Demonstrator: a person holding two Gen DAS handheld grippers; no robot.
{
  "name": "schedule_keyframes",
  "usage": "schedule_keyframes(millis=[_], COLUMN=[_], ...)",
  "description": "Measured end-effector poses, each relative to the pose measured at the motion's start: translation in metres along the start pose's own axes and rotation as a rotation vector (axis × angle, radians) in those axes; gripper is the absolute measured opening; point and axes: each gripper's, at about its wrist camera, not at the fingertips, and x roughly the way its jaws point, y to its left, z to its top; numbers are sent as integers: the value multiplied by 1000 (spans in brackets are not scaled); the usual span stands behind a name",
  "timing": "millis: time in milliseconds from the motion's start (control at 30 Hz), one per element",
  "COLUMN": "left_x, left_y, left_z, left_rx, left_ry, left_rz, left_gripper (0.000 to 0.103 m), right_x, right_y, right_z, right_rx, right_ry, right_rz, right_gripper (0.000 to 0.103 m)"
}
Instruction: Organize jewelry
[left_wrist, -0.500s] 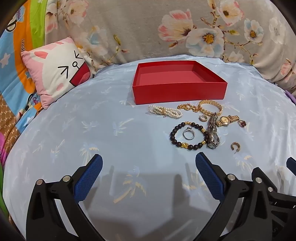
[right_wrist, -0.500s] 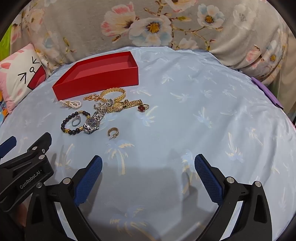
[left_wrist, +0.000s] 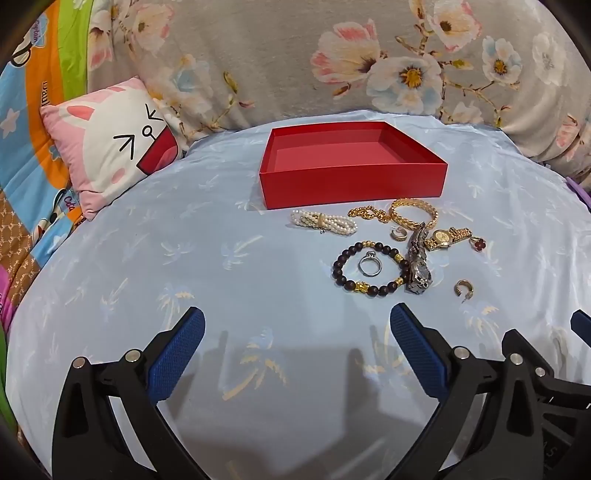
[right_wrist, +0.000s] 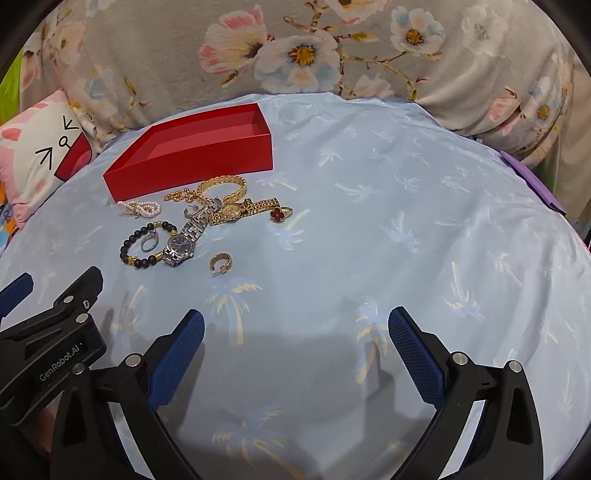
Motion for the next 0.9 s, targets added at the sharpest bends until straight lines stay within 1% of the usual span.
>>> schedule_keyframes(millis=[333, 900], left_x=[0, -1], left_y=[-2, -3], left_z=[3, 3], left_rx=[16, 13], left_ry=[-9, -14], left_rz=[10, 10], left_gripper=[98, 98], right_x=[1, 0], right_y=[-7, -6], right_z=[0, -1], right_rx=[16, 15], right_ry=[2, -1], right_rz=[12, 11], right_gripper=[98, 98])
